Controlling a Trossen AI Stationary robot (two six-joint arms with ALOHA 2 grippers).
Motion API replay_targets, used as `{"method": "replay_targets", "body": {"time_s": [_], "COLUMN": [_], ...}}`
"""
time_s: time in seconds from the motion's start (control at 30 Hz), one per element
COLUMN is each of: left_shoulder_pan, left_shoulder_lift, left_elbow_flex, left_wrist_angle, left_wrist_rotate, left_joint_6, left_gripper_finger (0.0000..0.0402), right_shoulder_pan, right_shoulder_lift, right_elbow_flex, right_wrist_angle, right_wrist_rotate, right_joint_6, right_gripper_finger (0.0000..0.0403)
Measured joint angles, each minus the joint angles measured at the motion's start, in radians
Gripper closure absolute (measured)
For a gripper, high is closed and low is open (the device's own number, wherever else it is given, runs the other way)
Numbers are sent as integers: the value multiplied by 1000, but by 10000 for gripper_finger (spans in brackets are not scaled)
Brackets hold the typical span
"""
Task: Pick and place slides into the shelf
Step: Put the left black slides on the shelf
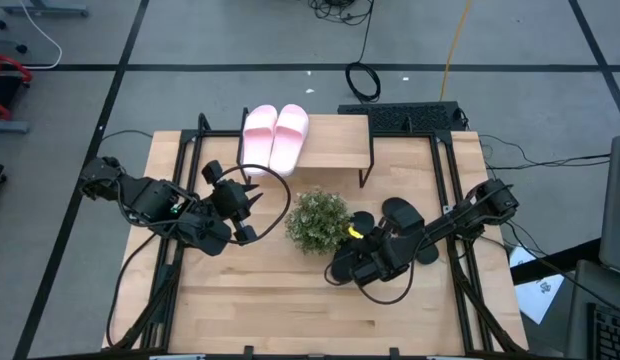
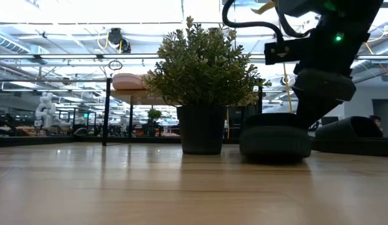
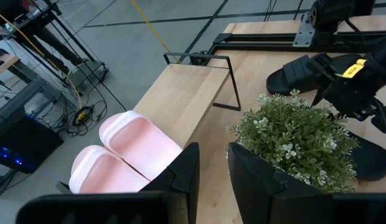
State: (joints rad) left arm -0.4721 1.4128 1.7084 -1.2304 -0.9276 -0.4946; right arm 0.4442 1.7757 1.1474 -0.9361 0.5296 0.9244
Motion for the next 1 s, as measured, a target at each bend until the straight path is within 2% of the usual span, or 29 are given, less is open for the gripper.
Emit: {"method": "replay_targets", "body": {"time_s": [0.27, 0.57, 0.9, 1.0], "left_shoulder_pan": [0, 0, 0, 0], "left_shoulder_lift": [0, 0, 0, 0], "left_elbow_flex": [0, 0, 0, 0], "left_wrist_angle": [2, 2, 2, 2], "left_wrist_rotate": [0, 0, 0, 0], "left_joint_6": [0, -3, 0, 0], "left_gripper_finger": [316, 316, 316, 316], "right_shoulder_pan": [-4, -34, -37, -37], "right_shoulder_lift": [1, 1, -2, -7], "right_elbow_flex": [-6, -16, -66, -66], "right_wrist_angle": [3, 73, 162, 158], "right_wrist_rotate": [43, 51, 52, 21], "right_joint_6": [6, -50, -20, -26], "right_gripper_finger": [217, 301, 387, 397]}}
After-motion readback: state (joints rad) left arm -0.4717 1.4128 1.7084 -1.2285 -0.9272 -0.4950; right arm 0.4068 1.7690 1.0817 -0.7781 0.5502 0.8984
